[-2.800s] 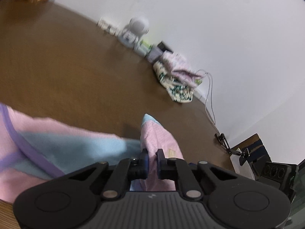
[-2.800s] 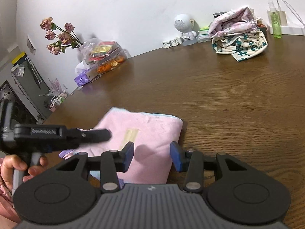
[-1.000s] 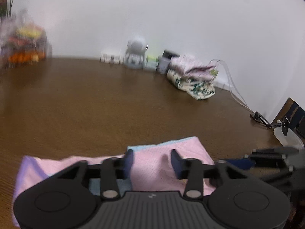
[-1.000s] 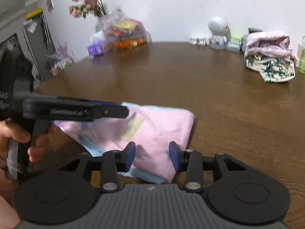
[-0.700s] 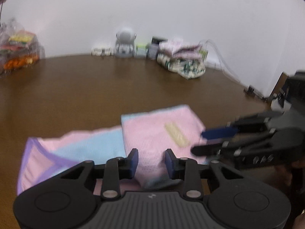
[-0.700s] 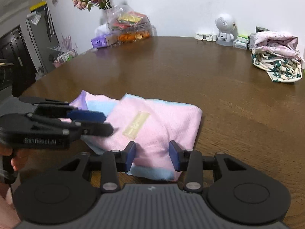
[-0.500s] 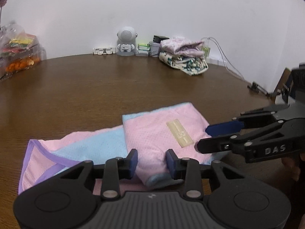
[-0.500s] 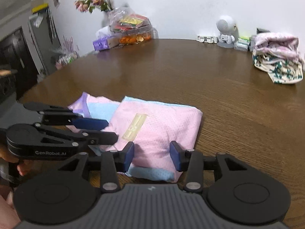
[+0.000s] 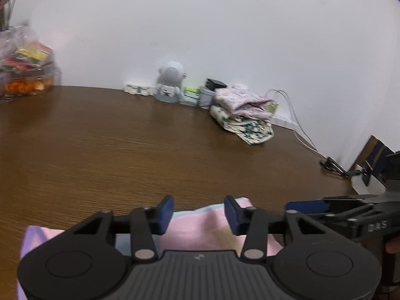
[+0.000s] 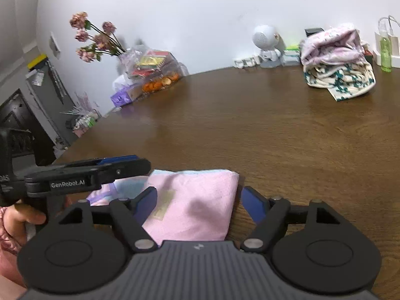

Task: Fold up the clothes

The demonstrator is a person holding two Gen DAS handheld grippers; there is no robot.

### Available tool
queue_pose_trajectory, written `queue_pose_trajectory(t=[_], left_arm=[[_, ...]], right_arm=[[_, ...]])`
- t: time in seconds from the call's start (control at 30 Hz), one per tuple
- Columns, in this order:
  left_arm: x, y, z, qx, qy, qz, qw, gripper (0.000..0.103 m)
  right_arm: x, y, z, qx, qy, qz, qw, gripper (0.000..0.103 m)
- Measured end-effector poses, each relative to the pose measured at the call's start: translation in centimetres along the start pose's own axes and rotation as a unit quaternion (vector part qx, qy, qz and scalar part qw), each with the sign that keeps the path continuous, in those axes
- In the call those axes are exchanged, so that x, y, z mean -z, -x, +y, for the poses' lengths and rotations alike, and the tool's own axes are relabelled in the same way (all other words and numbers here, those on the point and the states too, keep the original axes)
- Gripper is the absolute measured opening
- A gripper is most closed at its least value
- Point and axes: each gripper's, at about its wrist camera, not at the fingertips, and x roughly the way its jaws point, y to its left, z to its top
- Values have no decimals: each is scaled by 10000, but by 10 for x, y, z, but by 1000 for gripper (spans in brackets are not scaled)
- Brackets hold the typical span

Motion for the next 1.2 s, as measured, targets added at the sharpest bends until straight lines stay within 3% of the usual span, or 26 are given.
queue_pose_trajectory(t=[0.13,0.2,0.23,0.27,0.43,0.77,1.2], left_arm=[[5,-4,-4,87,-142,62,9998,43],[6,-7,-3,79,-123,137,9998,63],[6,-7,-3,54,-104,159,9998,85],[6,-7,-3,34,-88,163,9998,97],[5,-4,0,47,196,236,9995,103],[11,2,3,43,628,488,9968,103],[12,-2,-5,1,584,569,9967,103]], right_arm=[[3,-6,-16,-112,-460,144,9988,78],[5,-8,-21,-206,-621,184,9977,86],[6,-9,-23,-254,-687,189,9971,98],[7,-9,-25,-305,-742,177,9966,102],[9,-5,-31,-372,-949,22,9948,103],[17,-1,-35,-382,-1175,-55,9923,103],[21,-3,-39,-324,-1288,-5,9911,103]])
